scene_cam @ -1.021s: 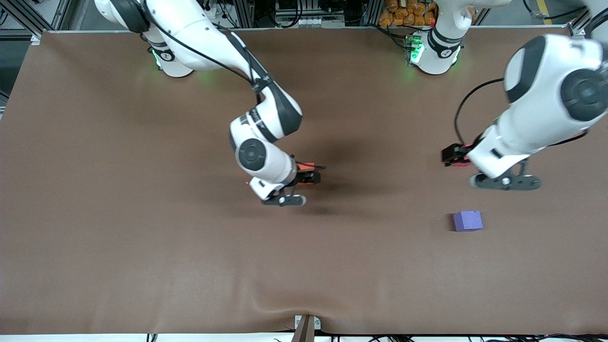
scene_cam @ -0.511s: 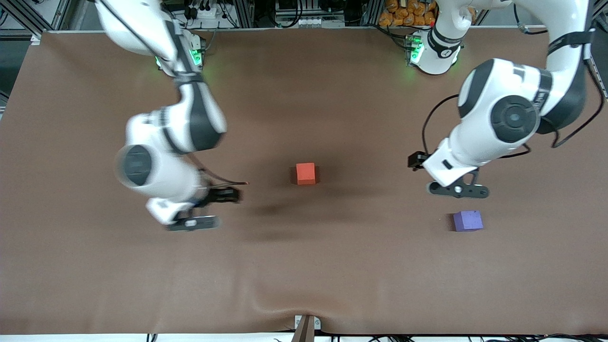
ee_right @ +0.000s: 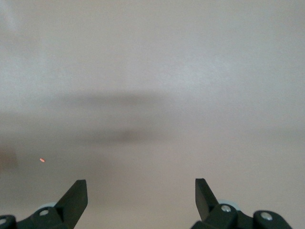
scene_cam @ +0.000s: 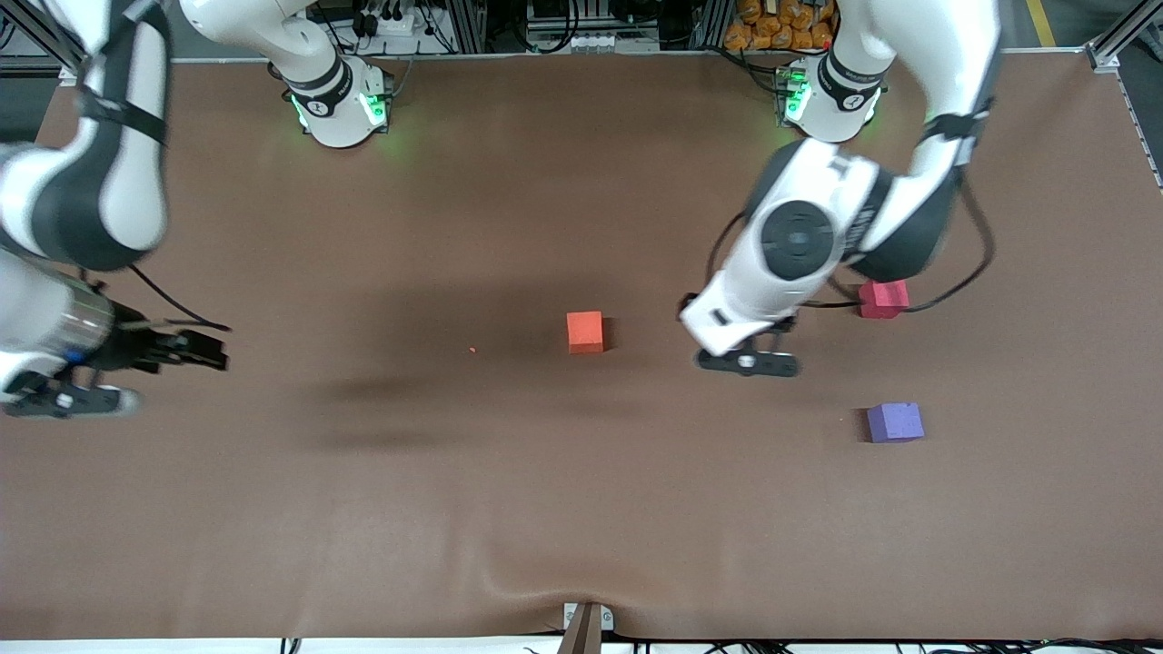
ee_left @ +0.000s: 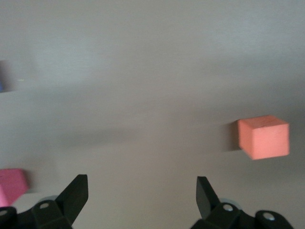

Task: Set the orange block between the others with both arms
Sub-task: 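Grasp the orange cube with the left gripper while the right gripper withdraws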

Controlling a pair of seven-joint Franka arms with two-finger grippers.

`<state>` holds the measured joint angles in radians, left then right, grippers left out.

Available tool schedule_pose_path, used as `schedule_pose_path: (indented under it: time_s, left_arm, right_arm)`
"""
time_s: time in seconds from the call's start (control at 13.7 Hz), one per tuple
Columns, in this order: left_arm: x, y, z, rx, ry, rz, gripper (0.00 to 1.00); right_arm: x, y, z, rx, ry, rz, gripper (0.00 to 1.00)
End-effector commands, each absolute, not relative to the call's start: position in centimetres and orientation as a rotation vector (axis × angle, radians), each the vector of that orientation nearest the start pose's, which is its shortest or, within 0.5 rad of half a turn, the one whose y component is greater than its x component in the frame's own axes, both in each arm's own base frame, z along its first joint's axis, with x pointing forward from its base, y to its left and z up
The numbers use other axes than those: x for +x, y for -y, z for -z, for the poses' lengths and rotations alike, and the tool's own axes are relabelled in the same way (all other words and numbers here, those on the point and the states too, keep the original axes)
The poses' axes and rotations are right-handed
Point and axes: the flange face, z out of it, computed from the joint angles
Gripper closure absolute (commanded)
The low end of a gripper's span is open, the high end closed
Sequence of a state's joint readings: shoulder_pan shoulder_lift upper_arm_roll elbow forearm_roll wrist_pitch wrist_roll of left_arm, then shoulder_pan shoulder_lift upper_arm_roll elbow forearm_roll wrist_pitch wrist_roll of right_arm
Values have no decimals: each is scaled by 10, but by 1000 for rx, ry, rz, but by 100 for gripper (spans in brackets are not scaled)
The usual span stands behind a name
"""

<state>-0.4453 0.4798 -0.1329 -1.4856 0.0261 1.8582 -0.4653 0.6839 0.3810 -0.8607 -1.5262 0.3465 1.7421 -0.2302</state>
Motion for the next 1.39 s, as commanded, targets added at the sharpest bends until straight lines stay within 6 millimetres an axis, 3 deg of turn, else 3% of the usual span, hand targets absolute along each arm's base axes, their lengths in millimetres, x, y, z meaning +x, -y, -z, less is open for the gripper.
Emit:
schedule_pose_path:
  time_s: [0.0,0.36,0.58,0.73,0.95,1.09,1.31]
  left_arm:
    - [583,406,-365,-3143,6,-73,0]
    - [568,479,-330,-3203,53,7,0]
    - [550,507,-298,-3213,-4,15,0]
    - [538,519,-271,-3193,-33,-18,0]
    - [528,524,-251,-3171,-51,-54,0]
    - [515,535,-230,-3154,-4,-83,0]
    - [509,539,-220,-3146,-6,-84,0]
  right_arm:
    - [627,0,-516,-3082,10,-29,0]
    - [608,10,-553,-3077,-48,-16,0]
    - [592,14,-578,-3102,-21,-4,0]
    - [574,19,-601,-3115,-26,10,0]
    - [539,24,-630,-3131,-29,53,0]
    - [523,29,-638,-3139,-46,25,0]
    - [521,27,-639,-3143,-87,-3,0]
